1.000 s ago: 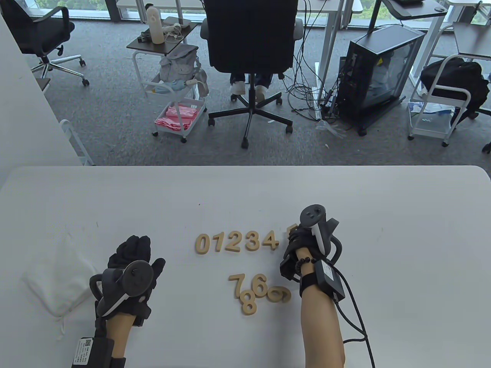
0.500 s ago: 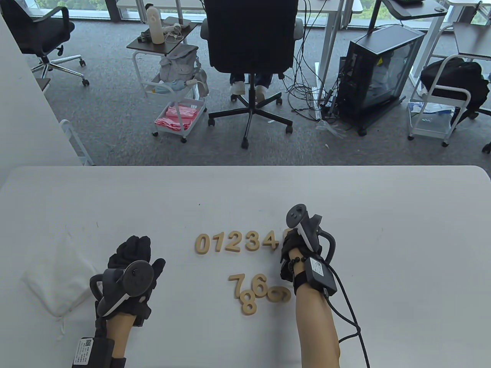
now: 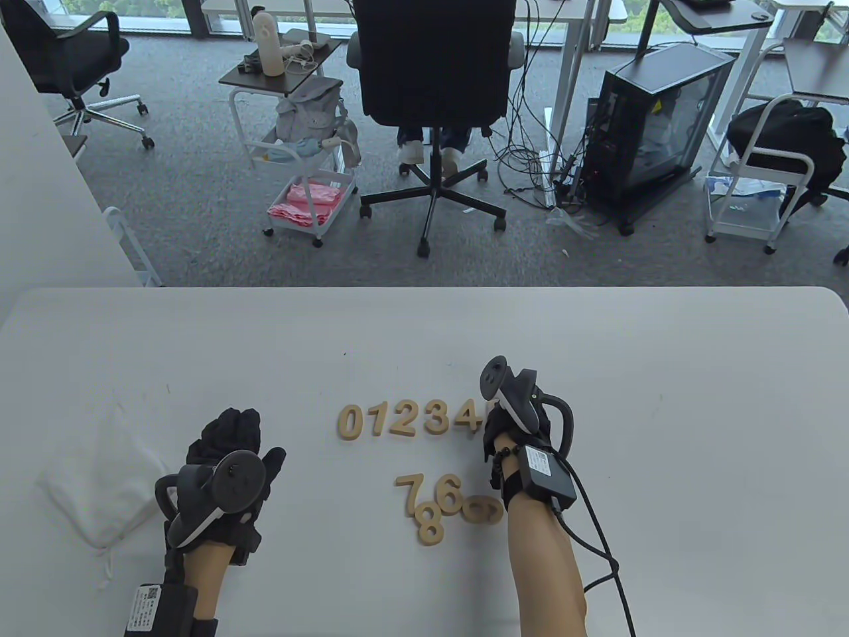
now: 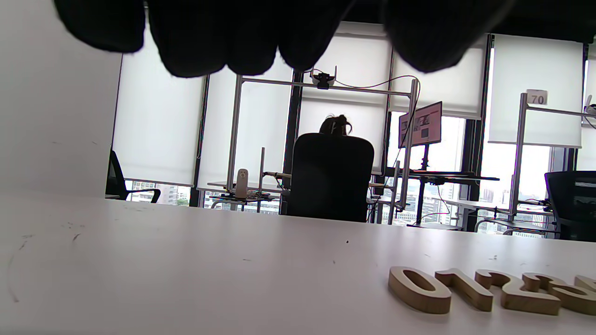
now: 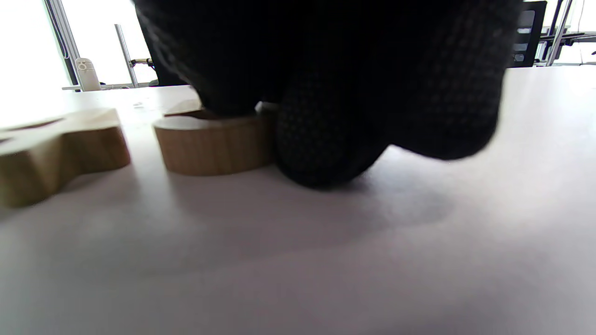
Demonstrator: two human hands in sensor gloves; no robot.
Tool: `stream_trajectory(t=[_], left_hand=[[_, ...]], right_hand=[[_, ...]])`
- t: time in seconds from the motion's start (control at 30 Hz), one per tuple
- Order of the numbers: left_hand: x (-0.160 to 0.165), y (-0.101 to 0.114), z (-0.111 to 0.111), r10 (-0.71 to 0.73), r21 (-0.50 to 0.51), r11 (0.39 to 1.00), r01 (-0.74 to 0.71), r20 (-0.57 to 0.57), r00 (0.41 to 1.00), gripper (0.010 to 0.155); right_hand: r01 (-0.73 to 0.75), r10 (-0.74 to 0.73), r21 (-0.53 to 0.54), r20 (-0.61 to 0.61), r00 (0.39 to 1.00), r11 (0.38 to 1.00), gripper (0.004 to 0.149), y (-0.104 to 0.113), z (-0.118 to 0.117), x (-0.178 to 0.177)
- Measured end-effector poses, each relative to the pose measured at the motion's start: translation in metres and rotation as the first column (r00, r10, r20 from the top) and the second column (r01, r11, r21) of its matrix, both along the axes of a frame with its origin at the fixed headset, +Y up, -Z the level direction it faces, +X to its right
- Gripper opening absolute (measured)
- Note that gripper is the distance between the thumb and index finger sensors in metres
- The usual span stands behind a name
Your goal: Empty bag and arrange number blocks in order
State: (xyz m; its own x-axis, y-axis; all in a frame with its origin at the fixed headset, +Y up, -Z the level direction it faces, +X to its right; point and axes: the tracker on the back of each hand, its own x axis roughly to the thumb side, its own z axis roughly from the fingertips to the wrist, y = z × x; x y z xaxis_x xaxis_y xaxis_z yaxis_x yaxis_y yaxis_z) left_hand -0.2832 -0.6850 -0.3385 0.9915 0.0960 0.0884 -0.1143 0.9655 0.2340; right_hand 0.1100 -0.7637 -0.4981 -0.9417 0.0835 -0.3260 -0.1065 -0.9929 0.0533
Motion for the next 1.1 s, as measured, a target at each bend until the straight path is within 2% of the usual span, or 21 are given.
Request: stream_trajectory(t=[0.1, 0.23, 0.43, 0.67, 0.83, 1.0, 1.1], left_hand=[[0.0, 0.0, 0.0, 0.003, -0.001, 1.0, -0.003, 0.0, 1.0, 0.073], [0.0, 0.0, 0.0, 0.002, 0.001, 1.0, -0.002, 0.004, 1.0, 0.073], [0.002, 0.0, 0.0, -0.001, 0.003, 1.0, 0.001, 0.013, 1.0, 0.073], [0.002, -0.001, 0.0, -0.004, 0.002, 1.0, 0.004, 0.017, 1.0, 0.074], [0.003, -0.001, 0.0, -0.01, 0.0, 1.0, 0.01, 0.014, 1.0, 0.074], [0.004, -0.001, 0.0, -0.018, 0.005, 1.0, 0.017, 0.015, 1.0, 0.074], [0.004, -0.001, 0.0, -0.025, 0.004, 1.0, 0.025, 0.016, 1.0, 0.074]], right_hand=[[0.052, -0.052, -0.017, 0.005, 0.999, 0.999, 0.048, 0.004, 0.004, 0.002], [0.11, -0.109, 0.023, -0.039, 0.993, 0.994, 0.055, 0.017, 0.014, 0.005], [0.242, -0.22, 0.089, -0.202, 0.954, 0.966, 0.059, 0.045, 0.051, 0.012], [0.33, -0.281, 0.047, -0.42, 0.863, 0.943, 0.062, 0.06, 0.097, 0.013], [0.333, -0.242, 0.077, -0.54, 0.806, 0.94, 0.064, 0.065, 0.121, 0.004], [0.24, -0.126, 0.087, -0.656, 0.744, 0.967, 0.07, 0.067, 0.136, -0.013], [0.212, -0.105, 0.065, -0.705, 0.702, 0.975, 0.071, 0.066, 0.138, -0.023]])
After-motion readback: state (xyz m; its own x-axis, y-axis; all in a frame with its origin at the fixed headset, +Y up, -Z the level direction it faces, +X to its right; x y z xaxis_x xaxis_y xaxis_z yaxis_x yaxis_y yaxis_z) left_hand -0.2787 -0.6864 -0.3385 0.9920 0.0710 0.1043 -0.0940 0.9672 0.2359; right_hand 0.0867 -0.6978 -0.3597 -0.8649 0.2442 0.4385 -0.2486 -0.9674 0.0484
